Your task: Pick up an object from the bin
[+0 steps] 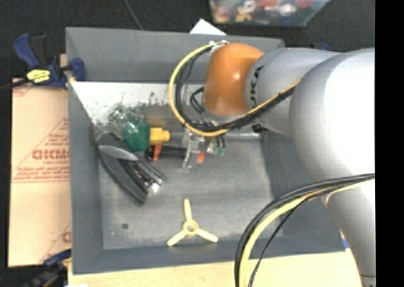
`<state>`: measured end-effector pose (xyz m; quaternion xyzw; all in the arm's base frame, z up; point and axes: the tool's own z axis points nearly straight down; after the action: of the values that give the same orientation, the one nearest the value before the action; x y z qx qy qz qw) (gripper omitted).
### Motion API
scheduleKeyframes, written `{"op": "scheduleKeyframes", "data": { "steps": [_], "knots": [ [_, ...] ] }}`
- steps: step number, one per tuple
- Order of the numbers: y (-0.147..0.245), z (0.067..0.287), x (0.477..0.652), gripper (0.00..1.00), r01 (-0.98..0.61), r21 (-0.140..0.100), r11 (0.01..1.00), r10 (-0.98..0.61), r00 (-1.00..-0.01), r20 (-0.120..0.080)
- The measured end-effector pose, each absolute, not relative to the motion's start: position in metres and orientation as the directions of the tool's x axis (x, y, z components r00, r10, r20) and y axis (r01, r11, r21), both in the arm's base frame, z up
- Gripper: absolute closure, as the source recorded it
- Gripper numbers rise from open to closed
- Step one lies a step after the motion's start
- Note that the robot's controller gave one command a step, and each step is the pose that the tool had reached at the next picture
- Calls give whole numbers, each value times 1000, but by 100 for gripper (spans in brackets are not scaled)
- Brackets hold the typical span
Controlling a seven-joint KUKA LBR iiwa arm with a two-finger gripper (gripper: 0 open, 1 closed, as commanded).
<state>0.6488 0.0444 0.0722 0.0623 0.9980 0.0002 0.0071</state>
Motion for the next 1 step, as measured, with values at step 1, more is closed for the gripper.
{"op": "scheduleKeyframes", "data": {
  "steps": [1],
  "knots": [
    [44,80,649,100,124,1,992,124,-992,-18]
  ]
}}
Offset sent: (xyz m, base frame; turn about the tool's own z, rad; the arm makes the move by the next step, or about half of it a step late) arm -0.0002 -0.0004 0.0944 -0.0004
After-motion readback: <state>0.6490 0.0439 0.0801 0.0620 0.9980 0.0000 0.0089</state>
